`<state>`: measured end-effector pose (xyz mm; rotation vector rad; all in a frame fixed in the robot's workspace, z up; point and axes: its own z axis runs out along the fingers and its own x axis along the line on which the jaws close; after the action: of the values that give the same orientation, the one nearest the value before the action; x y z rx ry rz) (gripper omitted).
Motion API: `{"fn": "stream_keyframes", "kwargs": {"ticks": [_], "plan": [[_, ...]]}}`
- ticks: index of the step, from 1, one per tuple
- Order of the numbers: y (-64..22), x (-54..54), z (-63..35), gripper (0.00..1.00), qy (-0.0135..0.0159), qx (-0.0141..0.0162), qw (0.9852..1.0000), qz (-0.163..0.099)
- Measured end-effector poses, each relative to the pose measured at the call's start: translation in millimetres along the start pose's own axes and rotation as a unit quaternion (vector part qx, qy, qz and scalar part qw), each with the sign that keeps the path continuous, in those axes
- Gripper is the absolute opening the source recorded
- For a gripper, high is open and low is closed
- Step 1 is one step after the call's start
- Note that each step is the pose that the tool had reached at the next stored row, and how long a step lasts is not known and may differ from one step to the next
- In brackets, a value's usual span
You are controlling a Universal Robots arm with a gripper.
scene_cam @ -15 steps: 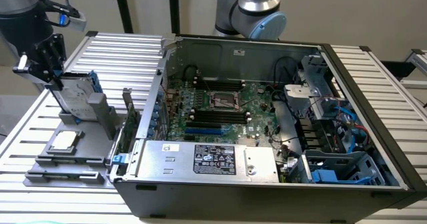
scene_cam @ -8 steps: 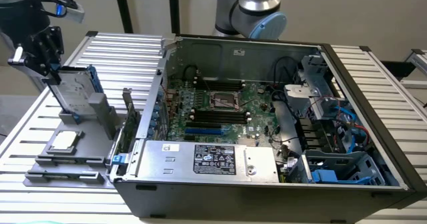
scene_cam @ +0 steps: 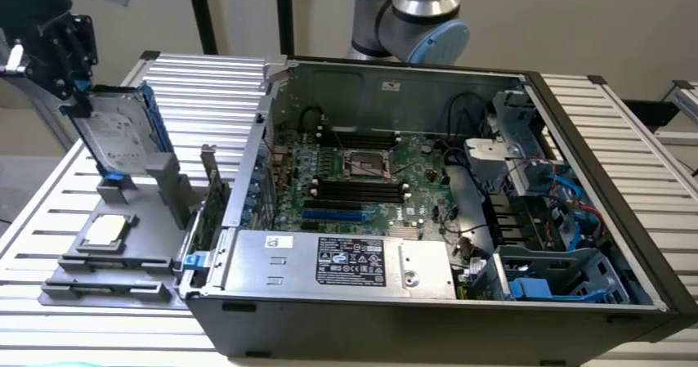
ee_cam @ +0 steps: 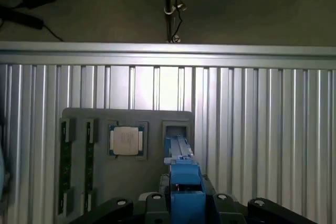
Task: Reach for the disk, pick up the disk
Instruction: 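Pick up the disk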
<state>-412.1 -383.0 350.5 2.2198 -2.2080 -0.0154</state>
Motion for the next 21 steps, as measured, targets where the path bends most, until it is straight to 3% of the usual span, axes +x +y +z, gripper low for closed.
{"fn": "stream_keyframes", "kwargs": {"ticks": [10,21], "plan": [[-19.6,2.7,-45.7,0.33,-0.0001,-0.0002,1.0000,0.000],[-55.4,11.6,-96.0,0.33,-0.0013,-0.0014,1.0000,0.000]]}}
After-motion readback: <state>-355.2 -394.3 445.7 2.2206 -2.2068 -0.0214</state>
